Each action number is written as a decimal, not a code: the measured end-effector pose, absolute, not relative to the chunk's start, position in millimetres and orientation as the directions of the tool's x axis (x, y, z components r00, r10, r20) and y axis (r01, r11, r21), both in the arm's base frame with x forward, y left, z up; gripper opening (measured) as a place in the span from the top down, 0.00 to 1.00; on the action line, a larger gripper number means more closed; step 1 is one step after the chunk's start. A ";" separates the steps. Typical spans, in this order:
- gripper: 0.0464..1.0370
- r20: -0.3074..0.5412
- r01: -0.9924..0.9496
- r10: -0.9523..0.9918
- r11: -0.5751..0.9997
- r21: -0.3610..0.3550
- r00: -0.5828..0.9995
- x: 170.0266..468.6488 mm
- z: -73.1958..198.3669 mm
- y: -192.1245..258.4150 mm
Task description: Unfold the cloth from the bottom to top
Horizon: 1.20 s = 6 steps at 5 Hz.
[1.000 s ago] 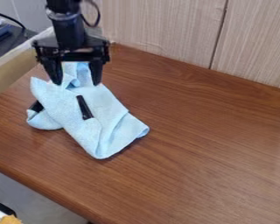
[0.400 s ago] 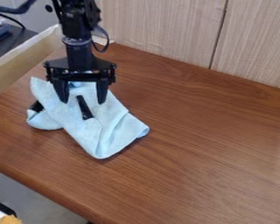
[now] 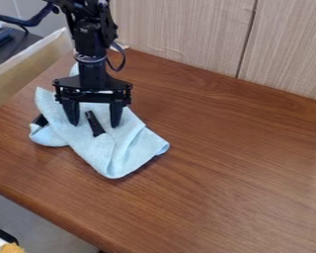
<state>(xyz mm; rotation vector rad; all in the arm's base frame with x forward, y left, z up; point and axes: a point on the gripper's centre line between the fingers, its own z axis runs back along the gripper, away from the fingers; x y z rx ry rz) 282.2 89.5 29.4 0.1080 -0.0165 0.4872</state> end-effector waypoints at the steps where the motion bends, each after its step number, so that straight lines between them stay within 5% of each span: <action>1: 0.35 0.050 -0.461 0.458 0.882 0.099 0.887 283.3 29.5 91.0; 3: 0.86 0.044 -0.456 0.454 0.885 0.089 0.890 282.9 29.3 90.4; 4: 0.96 0.041 -0.470 0.469 0.879 0.075 0.883 281.3 29.7 93.6; 6: 0.98 0.075 -0.500 0.497 0.866 0.015 0.864 282.2 55.6 91.3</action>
